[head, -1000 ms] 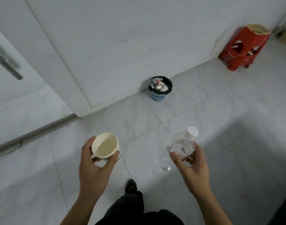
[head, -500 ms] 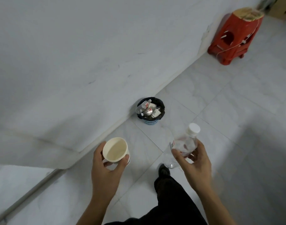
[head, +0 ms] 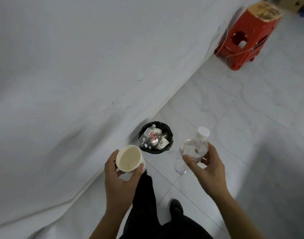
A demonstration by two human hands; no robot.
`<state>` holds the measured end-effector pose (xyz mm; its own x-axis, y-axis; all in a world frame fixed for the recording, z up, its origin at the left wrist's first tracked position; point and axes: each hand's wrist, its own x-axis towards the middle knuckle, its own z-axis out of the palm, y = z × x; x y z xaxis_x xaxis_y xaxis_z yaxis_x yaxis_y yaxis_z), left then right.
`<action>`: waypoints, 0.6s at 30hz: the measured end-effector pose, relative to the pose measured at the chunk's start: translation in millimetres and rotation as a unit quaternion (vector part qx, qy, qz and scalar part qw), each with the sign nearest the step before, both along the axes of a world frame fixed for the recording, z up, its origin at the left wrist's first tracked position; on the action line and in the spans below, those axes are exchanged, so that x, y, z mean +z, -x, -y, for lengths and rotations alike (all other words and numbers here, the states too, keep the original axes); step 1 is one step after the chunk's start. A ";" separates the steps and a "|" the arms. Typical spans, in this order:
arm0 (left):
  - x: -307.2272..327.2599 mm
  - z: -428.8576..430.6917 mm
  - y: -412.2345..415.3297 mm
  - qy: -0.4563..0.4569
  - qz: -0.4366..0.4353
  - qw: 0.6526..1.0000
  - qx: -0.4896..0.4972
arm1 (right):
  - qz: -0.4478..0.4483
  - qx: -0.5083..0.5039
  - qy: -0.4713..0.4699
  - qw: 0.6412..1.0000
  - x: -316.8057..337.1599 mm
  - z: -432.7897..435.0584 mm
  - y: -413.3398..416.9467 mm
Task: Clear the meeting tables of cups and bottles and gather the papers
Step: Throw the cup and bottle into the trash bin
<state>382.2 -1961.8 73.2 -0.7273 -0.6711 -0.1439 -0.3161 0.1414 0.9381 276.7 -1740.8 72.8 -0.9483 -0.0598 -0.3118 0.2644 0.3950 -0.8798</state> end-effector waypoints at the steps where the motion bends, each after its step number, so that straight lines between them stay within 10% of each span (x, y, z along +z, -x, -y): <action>1: -9.0 9.9 15.0 -0.011 0.009 1.000 -0.020 | 0.011 -0.022 -0.006 1.000 -6.5 9.9 9.9; 18: -309.2 85.1 248.3 0.002 0.202 0.951 -0.235 | 0.169 -0.159 -0.039 0.972 -242.2 69.8 152.9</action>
<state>133.9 -2047.0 -236.0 -0.8332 -0.2870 -0.4727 -0.5510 0.3599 0.7529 123.7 -1810.6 -169.3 -0.7570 0.2562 -0.6010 0.6533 0.3081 -0.6916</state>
